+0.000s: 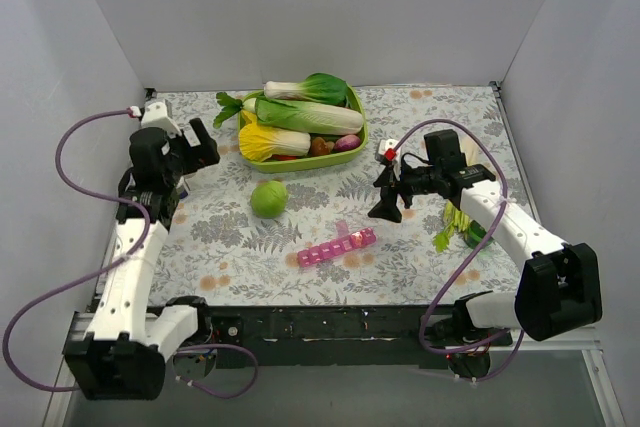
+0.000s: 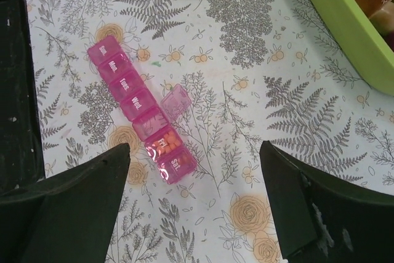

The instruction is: Sort the pills into containers

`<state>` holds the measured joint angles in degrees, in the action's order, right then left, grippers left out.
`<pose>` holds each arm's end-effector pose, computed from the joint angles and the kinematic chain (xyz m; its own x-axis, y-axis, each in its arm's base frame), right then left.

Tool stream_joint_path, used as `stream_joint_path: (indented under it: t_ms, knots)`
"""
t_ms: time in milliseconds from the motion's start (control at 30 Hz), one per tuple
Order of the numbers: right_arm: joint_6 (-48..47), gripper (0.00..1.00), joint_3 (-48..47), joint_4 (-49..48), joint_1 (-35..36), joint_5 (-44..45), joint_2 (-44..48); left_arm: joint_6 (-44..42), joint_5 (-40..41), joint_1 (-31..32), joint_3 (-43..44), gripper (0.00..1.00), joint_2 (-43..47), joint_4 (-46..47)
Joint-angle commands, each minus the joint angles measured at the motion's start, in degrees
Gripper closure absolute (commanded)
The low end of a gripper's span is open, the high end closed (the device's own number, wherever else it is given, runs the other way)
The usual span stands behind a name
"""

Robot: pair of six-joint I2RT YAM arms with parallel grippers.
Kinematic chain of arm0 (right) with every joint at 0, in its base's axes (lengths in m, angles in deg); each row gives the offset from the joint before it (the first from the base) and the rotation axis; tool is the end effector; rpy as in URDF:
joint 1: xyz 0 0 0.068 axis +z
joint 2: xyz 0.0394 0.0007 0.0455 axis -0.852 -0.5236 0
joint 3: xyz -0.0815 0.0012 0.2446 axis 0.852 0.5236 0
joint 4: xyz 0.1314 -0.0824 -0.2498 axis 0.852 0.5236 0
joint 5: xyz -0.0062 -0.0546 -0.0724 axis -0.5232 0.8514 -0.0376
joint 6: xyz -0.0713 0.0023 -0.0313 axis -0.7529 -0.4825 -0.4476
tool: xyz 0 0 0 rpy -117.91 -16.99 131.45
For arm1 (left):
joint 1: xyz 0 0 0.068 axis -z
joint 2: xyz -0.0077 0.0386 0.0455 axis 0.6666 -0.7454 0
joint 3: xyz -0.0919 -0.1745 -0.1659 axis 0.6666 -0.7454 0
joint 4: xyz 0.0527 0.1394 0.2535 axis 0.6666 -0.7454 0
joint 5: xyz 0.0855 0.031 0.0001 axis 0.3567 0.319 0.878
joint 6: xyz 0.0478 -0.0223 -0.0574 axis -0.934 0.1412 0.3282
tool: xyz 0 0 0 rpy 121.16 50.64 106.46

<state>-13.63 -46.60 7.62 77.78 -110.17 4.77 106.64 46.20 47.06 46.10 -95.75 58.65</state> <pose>0.2896 0.1532 0.2231 -0.1225 -0.4605 -0.8792 -0.9672 0.2540 0.0017 0.2835 -0.0267 0.3302 -0.2913 -0.7417 -0.6041 -0.1913 0.6639 -0.7229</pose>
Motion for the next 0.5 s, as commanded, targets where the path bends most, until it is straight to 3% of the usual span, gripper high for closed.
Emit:
stream_joint_path:
  t_ms: [0,167,467]
  knots:
    - [-1.01,0.07,1.33,-2.14,-0.02,-4.28,0.32,8.33,3.14,-9.38,2.76,0.02,-10.04,-8.28]
    - [-2.77,0.07,2.3,-1.34,-0.11,-6.38,-0.3,8.26,4.98,-14.22,6.62,0.02,-20.49,-5.11]
    - [-5.23,0.07,2.92,0.85,-0.11,-8.49,-0.82,0.87,11.93,-14.22,16.11,0.05,-36.94,-2.56]
